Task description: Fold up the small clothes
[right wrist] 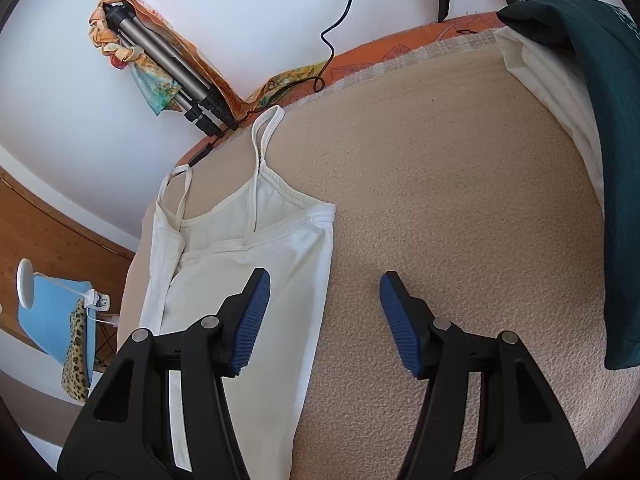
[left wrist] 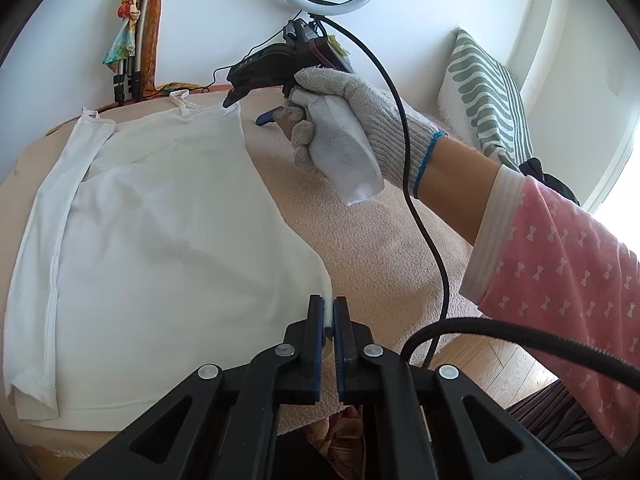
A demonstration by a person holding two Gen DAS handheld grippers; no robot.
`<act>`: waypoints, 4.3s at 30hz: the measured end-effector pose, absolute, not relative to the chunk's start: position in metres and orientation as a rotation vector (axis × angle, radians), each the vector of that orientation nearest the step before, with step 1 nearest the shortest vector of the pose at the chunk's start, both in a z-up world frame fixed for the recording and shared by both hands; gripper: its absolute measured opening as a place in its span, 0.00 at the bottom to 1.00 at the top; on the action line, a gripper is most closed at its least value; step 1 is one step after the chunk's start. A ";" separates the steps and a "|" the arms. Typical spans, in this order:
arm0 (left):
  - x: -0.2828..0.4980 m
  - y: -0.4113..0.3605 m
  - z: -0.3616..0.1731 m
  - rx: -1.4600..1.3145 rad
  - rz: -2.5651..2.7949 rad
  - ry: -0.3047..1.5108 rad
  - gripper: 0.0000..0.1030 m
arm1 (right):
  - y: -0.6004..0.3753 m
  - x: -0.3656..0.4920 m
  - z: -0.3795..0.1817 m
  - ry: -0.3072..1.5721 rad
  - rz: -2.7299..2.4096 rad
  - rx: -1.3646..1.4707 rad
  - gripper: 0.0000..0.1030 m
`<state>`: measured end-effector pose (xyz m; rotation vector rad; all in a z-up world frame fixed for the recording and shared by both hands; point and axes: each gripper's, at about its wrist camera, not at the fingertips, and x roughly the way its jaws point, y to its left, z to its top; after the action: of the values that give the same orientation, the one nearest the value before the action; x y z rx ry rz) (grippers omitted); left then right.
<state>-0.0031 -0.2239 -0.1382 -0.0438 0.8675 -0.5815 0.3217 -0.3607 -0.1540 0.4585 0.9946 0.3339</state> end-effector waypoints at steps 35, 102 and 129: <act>-0.010 -0.067 -0.147 -0.382 -0.383 0.866 0.01 | -0.184 0.353 -0.114 1.033 0.306 0.206 0.03; 0.008 0.054 -0.144 -0.459 -0.319 1.000 0.34 | -0.264 0.052 -0.161 1.189 0.504 0.474 0.42; 0.012 0.044 -0.172 -0.572 -0.381 1.077 0.30 | -0.253 0.047 -0.167 1.163 0.619 0.538 0.46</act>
<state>0.0123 0.0442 -0.1717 -0.5722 1.0770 -0.3811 0.0469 -0.2527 -0.1674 0.5384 1.1632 0.6192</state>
